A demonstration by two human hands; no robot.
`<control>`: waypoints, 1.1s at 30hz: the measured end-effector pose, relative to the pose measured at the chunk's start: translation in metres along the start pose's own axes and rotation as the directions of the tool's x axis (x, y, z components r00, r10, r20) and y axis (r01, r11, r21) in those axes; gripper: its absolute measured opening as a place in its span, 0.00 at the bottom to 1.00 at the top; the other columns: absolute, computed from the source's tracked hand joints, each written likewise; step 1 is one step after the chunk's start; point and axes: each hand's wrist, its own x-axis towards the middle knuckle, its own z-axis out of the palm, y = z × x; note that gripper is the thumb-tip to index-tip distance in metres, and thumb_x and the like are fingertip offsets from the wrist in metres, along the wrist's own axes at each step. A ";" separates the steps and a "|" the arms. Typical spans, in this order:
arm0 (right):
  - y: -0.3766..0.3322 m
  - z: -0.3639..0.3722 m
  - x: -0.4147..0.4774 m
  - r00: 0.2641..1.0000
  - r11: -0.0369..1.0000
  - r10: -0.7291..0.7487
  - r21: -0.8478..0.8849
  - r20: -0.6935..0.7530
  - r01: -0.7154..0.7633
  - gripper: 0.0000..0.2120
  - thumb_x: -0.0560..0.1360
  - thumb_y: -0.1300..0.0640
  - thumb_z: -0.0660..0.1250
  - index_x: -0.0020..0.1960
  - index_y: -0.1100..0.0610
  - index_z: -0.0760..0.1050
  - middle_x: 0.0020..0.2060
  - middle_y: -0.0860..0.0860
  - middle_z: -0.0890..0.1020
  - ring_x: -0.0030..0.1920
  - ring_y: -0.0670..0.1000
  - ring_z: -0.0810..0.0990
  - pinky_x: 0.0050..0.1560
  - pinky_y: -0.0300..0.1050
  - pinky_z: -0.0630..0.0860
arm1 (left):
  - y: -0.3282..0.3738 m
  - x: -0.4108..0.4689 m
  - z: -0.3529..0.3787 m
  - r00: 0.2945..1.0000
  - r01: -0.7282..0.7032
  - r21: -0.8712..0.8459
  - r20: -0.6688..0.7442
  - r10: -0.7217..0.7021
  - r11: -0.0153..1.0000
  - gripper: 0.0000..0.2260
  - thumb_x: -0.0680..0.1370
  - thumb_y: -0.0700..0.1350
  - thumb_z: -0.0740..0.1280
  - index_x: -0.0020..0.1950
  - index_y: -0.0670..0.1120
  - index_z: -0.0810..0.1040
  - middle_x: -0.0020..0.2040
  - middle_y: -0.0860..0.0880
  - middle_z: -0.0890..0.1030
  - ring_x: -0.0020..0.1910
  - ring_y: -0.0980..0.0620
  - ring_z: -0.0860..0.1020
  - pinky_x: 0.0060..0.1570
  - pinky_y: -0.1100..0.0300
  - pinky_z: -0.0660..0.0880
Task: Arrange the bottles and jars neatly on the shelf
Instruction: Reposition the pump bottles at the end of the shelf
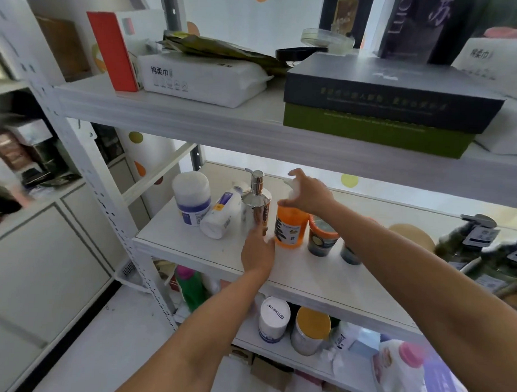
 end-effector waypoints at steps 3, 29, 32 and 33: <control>-0.016 -0.007 0.012 0.993 0.991 -0.111 -0.082 -0.031 0.108 0.37 0.68 0.40 0.71 0.70 0.54 0.64 0.65 0.54 0.75 0.61 0.56 0.75 0.59 0.50 0.73 | 0.006 0.017 -0.017 0.975 0.010 -0.004 -0.223 -0.011 1.000 0.16 0.78 0.47 0.67 0.62 0.42 0.69 0.62 0.43 0.74 0.61 0.45 0.76 0.57 0.56 0.74; -0.067 0.014 0.040 0.998 0.969 0.024 -0.248 0.053 -0.010 0.24 0.69 0.47 0.73 0.58 0.58 0.71 0.47 0.53 0.79 0.44 0.51 0.74 0.43 0.43 0.70 | -0.014 0.080 -0.059 0.930 -0.246 -0.067 0.265 0.255 0.967 0.25 0.71 0.45 0.75 0.66 0.44 0.72 0.60 0.46 0.80 0.59 0.46 0.77 0.58 0.56 0.74; -0.072 0.010 0.044 0.996 0.967 0.038 -0.255 0.081 -0.016 0.29 0.70 0.37 0.67 0.60 0.58 0.71 0.52 0.53 0.79 0.49 0.52 0.76 0.48 0.45 0.73 | -0.021 0.076 -0.064 0.918 -0.361 0.066 0.198 0.343 0.930 0.24 0.73 0.49 0.72 0.67 0.44 0.71 0.62 0.45 0.79 0.60 0.46 0.77 0.60 0.56 0.73; -0.075 0.010 0.045 0.998 0.973 0.033 -0.231 0.053 -0.020 0.31 0.71 0.35 0.64 0.62 0.58 0.70 0.55 0.53 0.79 0.52 0.54 0.77 0.51 0.47 0.73 | -0.026 0.075 -0.067 0.919 -0.385 0.114 0.136 0.370 0.916 0.23 0.74 0.49 0.71 0.67 0.43 0.72 0.62 0.45 0.78 0.61 0.46 0.75 0.61 0.56 0.72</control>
